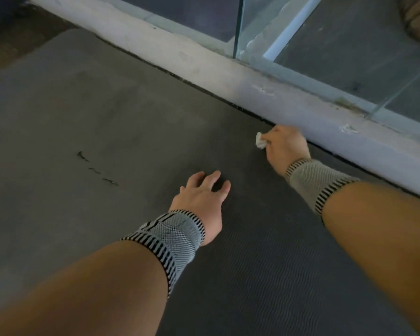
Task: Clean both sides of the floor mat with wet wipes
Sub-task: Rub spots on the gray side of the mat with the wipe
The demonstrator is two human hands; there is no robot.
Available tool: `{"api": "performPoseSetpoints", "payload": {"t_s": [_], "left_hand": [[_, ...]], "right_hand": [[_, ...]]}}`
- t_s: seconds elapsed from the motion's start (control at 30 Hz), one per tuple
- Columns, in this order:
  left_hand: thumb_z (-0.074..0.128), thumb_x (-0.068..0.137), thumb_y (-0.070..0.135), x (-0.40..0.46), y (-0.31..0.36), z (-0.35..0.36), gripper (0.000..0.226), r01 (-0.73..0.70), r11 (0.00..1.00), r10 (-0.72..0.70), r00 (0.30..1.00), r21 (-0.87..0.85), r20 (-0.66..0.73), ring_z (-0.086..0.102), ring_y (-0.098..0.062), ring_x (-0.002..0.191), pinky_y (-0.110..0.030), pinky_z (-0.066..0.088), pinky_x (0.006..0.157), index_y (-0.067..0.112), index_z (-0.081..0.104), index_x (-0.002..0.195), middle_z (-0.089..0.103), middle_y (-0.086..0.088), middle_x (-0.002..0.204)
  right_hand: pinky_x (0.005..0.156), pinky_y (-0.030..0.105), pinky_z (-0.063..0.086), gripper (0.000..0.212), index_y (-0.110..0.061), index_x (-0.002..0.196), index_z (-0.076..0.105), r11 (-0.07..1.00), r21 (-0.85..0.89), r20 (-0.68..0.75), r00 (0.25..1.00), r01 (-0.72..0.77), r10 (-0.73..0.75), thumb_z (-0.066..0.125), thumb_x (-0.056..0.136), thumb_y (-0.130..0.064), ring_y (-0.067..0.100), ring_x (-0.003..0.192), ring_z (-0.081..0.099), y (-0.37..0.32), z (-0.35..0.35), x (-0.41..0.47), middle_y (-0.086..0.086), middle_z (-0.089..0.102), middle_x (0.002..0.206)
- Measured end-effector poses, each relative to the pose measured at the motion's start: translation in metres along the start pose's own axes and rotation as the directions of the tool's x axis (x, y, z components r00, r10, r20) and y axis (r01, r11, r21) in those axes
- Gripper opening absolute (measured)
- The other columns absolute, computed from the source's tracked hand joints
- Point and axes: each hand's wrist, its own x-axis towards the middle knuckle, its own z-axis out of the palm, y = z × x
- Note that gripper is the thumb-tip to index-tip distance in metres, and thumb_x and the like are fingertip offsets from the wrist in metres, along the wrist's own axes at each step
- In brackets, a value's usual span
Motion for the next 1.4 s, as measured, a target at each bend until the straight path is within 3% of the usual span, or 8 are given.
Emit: {"api": "performPoseSetpoints", "payload": {"t_s": [0.17,0.33,0.5,0.63,0.83,1.1,1.3,1.4], "left_hand": [[0.051,0.094,0.024,0.0,0.001,0.002,0.073,-0.001,1.0,0.001,1.0,0.006,-0.013,-0.006,-0.021,0.146,-0.051,0.025,0.114,0.039,0.008,0.151,-0.007,0.02,0.157],[0.051,0.094,0.026,0.002,-0.002,0.0,0.07,-0.004,0.999,0.004,1.0,0.039,-0.014,-0.002,-0.02,0.145,-0.048,0.033,0.109,0.041,0.012,0.15,-0.003,0.02,0.157],[0.053,0.094,0.024,0.003,-0.002,0.0,0.073,0.016,0.999,-0.016,1.0,0.032,-0.009,-0.003,-0.022,0.146,-0.049,0.032,0.11,0.041,0.01,0.151,-0.004,0.019,0.157],[0.054,0.093,0.02,0.002,0.0,0.0,0.075,0.019,0.999,-0.019,1.0,0.039,0.004,-0.003,-0.022,0.146,-0.048,0.032,0.11,0.042,0.011,0.15,-0.004,0.019,0.157],[0.053,0.093,0.024,0.004,0.0,0.001,0.075,0.031,0.999,-0.031,1.0,0.014,0.0,-0.004,-0.021,0.146,-0.048,0.024,0.115,0.044,0.009,0.15,-0.007,0.022,0.157],[0.051,0.094,0.019,0.004,-0.001,0.0,0.075,0.032,0.999,-0.032,0.999,0.034,0.017,-0.005,-0.021,0.146,-0.047,0.028,0.113,0.043,0.008,0.15,-0.007,0.022,0.156],[0.054,0.093,0.02,0.005,0.0,-0.001,0.078,0.041,0.999,-0.042,0.999,0.032,0.033,-0.006,-0.022,0.146,-0.048,0.025,0.114,0.043,0.007,0.15,-0.009,0.021,0.156],[0.053,0.094,0.02,0.006,0.0,-0.001,0.076,0.032,0.999,-0.034,0.999,0.042,0.036,-0.005,-0.021,0.146,-0.047,0.027,0.113,0.044,0.007,0.15,-0.009,0.022,0.157]], "right_hand": [[0.078,0.033,0.042,0.026,-0.012,0.113,0.065,0.969,0.026,0.061,0.967,0.247,-0.248,0.054,0.089,-0.008,0.028,0.095,0.053,0.002,-0.005,-0.026,0.011,0.056,0.104],[0.078,0.039,0.045,0.024,-0.002,0.112,0.061,0.981,-0.113,-0.011,0.987,-0.16,0.16,0.048,0.092,-0.005,0.037,0.103,0.054,0.018,-0.005,0.018,0.02,0.052,0.116],[0.081,0.033,0.044,0.027,-0.011,0.116,0.063,0.982,-0.027,0.086,0.98,0.185,-0.182,0.05,0.093,-0.011,0.032,0.097,0.054,0.001,-0.001,-0.013,0.013,0.054,0.109],[0.089,0.038,0.048,0.033,-0.013,0.122,0.062,0.995,-0.066,0.086,0.993,-0.077,0.083,0.049,0.093,-0.008,0.035,0.106,0.055,0.009,-0.014,0.012,0.017,0.055,0.119],[0.074,0.033,0.043,0.026,-0.014,0.109,0.068,0.907,0.264,0.174,0.909,0.328,-0.379,0.048,0.092,-0.013,0.025,0.089,0.054,-0.046,-0.008,-0.093,0.009,0.056,0.099],[0.089,0.038,0.045,0.034,-0.005,0.124,0.057,0.947,-0.007,0.025,0.947,-0.32,0.32,0.051,0.091,-0.008,0.039,0.111,0.053,0.031,-0.008,-0.008,0.022,0.05,0.124],[0.07,0.035,0.048,0.018,-0.005,0.1,0.071,0.952,0.233,0.143,0.962,0.197,-0.234,0.059,0.087,-0.007,0.028,0.078,0.056,-0.006,-0.019,-0.106,0.014,0.058,0.091],[0.079,0.037,0.046,0.021,-0.004,0.107,0.068,0.997,0.075,0.036,0.999,-0.024,0.021,0.054,0.091,-0.009,0.038,0.093,0.059,0.024,-0.015,-0.06,0.021,0.059,0.105]]}}
